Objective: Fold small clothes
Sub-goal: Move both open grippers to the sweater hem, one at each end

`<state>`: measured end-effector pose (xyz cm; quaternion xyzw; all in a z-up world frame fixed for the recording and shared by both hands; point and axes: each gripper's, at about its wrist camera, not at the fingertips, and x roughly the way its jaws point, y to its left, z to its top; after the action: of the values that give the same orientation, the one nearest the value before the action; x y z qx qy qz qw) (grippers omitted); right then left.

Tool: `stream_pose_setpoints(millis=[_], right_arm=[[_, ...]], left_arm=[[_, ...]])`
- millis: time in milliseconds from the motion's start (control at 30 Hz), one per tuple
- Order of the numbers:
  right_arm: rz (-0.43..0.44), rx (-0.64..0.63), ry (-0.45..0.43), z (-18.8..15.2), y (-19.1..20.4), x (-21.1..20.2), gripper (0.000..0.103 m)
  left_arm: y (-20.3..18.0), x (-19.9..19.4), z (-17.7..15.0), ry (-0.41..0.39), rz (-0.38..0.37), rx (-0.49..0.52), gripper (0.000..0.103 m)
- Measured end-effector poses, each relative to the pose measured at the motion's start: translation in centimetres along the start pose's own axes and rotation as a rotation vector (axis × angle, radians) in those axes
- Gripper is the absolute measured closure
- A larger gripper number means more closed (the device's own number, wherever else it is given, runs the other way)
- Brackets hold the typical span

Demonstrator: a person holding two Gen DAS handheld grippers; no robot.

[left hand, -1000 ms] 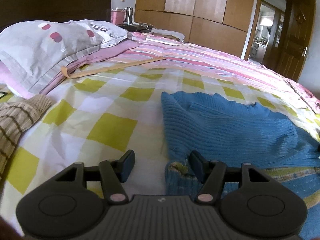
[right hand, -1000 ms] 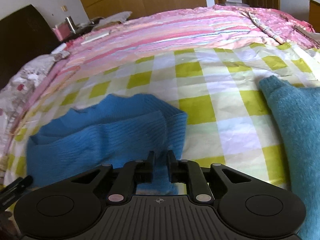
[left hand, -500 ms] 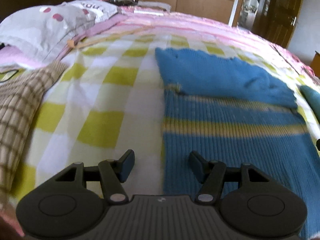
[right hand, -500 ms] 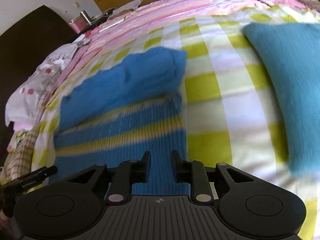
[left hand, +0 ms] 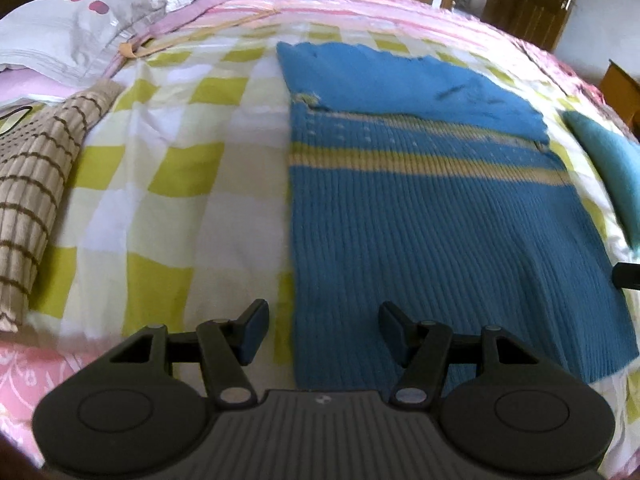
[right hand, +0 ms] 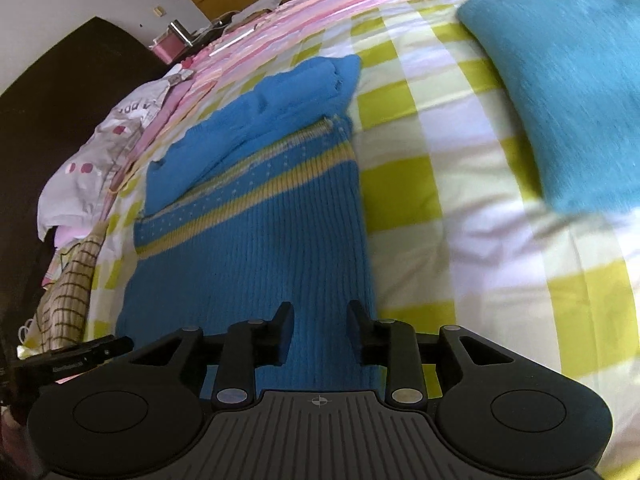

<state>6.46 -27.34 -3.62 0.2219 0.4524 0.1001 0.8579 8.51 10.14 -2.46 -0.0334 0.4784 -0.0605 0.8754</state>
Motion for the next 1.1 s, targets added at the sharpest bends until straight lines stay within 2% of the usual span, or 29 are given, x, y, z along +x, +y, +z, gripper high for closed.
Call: stream_pose_setpoints(millis=[200,733,933,1100], right_arm=[[0.046,0.057,0.001,-1.4,-1.3,-0.7,0.074],[0.101,0.077,0.008,-3.9,-2.4,-2.0,0.074],[0.131,0.105,0.021,-4.5,-2.7,-2.1,0.074],[0.156,0.118,0.021,-4.9,-2.9,-1.8,0.074]], left_arm=[[-0.2,0.0,-0.3,0.027,0.001,0.002,0.036],[0.2,-0.9,-1.6,0.067,-0.012,-0.05,0.037],[0.2,-0.8,-1.5,0.079,-0.03,-0.044,0.039],[0.3,-0.9,-1.7,0.071,-0.054,-0.045,0.047]])
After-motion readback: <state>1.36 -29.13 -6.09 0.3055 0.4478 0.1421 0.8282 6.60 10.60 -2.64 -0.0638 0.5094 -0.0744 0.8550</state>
